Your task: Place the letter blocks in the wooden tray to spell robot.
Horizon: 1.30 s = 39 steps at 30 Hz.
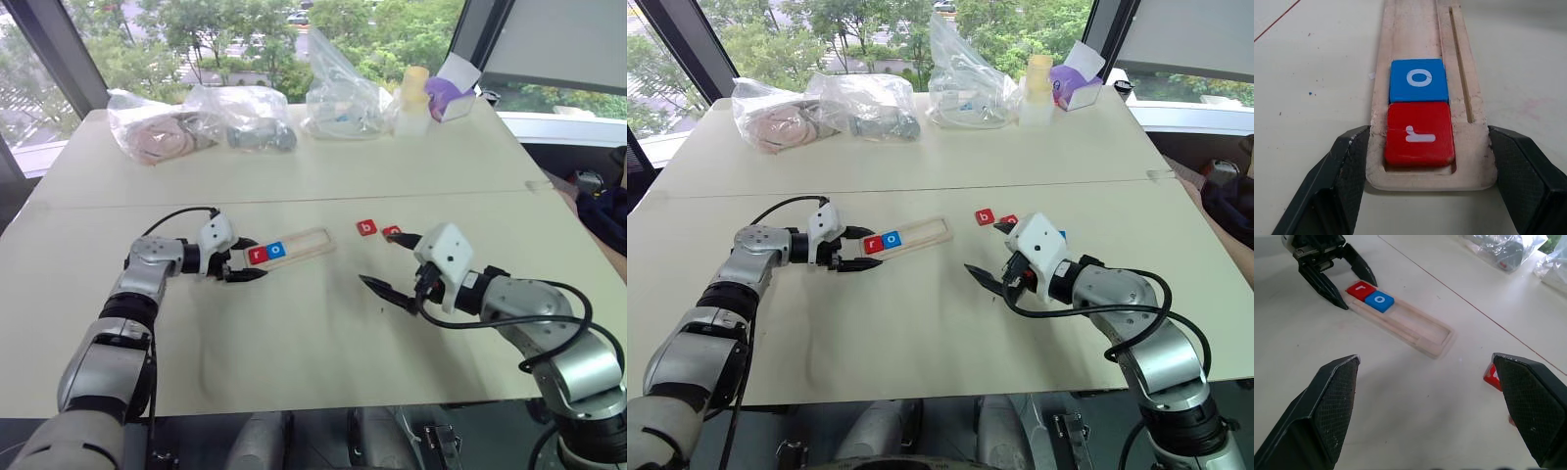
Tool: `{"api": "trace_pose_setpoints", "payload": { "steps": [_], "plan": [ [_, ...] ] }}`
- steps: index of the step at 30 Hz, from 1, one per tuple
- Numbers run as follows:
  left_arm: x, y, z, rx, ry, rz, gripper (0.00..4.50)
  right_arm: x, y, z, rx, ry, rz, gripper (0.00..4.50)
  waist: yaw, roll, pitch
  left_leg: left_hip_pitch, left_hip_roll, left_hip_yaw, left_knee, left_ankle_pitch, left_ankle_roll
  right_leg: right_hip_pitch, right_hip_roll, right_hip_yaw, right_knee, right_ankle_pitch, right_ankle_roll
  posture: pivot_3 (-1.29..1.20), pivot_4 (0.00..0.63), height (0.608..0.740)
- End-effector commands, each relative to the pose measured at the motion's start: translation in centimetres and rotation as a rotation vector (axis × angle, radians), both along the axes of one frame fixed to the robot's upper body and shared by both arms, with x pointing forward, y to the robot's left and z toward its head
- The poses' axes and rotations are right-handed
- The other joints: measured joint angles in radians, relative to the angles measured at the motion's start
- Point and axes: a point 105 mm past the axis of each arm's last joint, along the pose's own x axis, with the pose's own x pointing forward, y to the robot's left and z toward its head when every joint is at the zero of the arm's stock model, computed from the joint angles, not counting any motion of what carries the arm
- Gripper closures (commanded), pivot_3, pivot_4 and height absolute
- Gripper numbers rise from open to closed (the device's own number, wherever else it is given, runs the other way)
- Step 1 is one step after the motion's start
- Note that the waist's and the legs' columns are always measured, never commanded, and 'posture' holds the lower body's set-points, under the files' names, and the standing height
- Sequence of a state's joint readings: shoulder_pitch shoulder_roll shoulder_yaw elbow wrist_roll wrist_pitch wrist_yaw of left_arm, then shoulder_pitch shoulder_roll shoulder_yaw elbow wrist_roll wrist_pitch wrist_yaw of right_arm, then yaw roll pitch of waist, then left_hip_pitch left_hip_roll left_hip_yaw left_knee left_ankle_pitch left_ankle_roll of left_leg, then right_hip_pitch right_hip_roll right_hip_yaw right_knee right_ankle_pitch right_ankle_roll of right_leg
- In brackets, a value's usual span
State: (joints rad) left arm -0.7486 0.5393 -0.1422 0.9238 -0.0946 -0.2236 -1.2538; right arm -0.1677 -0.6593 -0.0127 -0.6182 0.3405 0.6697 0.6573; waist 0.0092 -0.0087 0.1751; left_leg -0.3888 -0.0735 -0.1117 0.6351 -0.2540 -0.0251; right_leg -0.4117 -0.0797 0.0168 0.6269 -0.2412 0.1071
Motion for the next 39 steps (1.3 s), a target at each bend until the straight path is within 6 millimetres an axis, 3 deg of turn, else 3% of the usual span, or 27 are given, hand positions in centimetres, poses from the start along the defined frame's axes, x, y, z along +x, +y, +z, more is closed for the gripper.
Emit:
{"api": "trace_pose_setpoints", "payload": {
  "steps": [1,12,19,26,29,34,39],
  "plan": [
    [-1.3,0.5,-2.4,0.074,0.077,-0.025,1.39,-0.2,0.3,1.0,0.002,-0.04,0.023,0.0,-0.001,0.0,0.0,0.0,0.0,0.0,0.0,0.0,0.0,0.0,0.0,0.0,0.0,0.0,0.0,0.0,0.15,0.74],
    [-6.6,-3.7,-2.2,0.071,0.078,-0.338,1.39,0.1,0.3,1.2,-0.009,-0.047,0.021,0.0,-0.003,0.0,0.0,0.0,-0.001,0.0,-0.001,0.0,0.0,-0.001,-0.001,0.001,0.0,0.0,0.0,0.0,0.15,0.74],
    [-8.5,-4.8,-2.5,0.076,0.098,-0.355,1.39,0.1,0.6,1.3,-0.008,-0.049,0.031,0.0,0.001,0.0,0.0,0.0,-0.001,0.0,-0.001,0.0,0.0,-0.001,-0.001,0.001,0.0,0.0,0.0,0.0,0.15,0.74],
    [-8.6,-4.6,-3.0,0.082,0.112,-0.296,1.39,0.2,0.9,1.4,-0.006,-0.053,0.036,0.0,0.002,0.0,0.0,0.0,-0.001,0.0,-0.001,0.0,0.0,0.0,-0.001,0.001,0.0,0.0,0.0,0.0,0.15,0.74],
    [-9.0,-4.6,-3.4,0.079,0.124,-0.277,0.01,0.4,1.0,1.2,-0.009,-0.049,0.033,0.0,0.002,0.001,0.0,0.0,-0.001,0.0,-0.001,0.0,0.0,0.0,-0.001,0.001,0.0,0.0,0.0,0.0,0.15,0.74],
    [-9.3,-4.3,-3.4,0.07,0.132,-0.237,0.01,2.8,1.0,0.0,-0.025,-0.017,-0.076,0.0,0.001,0.001,-0.001,0.001,0.0,0.0,-0.001,0.0,0.0,0.0,-0.002,0.001,0.0,0.0,-0.001,0.0,0.15,0.74],
    [-8.8,-2.8,-2.0,0.056,0.102,-0.151,0.01,6.2,1.4,-0.7,-0.005,0.048,-0.233,0.0,-0.012,0.001,-0.001,0.001,0.001,0.0,-0.002,0.0,-0.001,-0.001,-0.001,0.002,0.001,0.0,-0.001,0.0,0.15,0.74]
  ]
}}
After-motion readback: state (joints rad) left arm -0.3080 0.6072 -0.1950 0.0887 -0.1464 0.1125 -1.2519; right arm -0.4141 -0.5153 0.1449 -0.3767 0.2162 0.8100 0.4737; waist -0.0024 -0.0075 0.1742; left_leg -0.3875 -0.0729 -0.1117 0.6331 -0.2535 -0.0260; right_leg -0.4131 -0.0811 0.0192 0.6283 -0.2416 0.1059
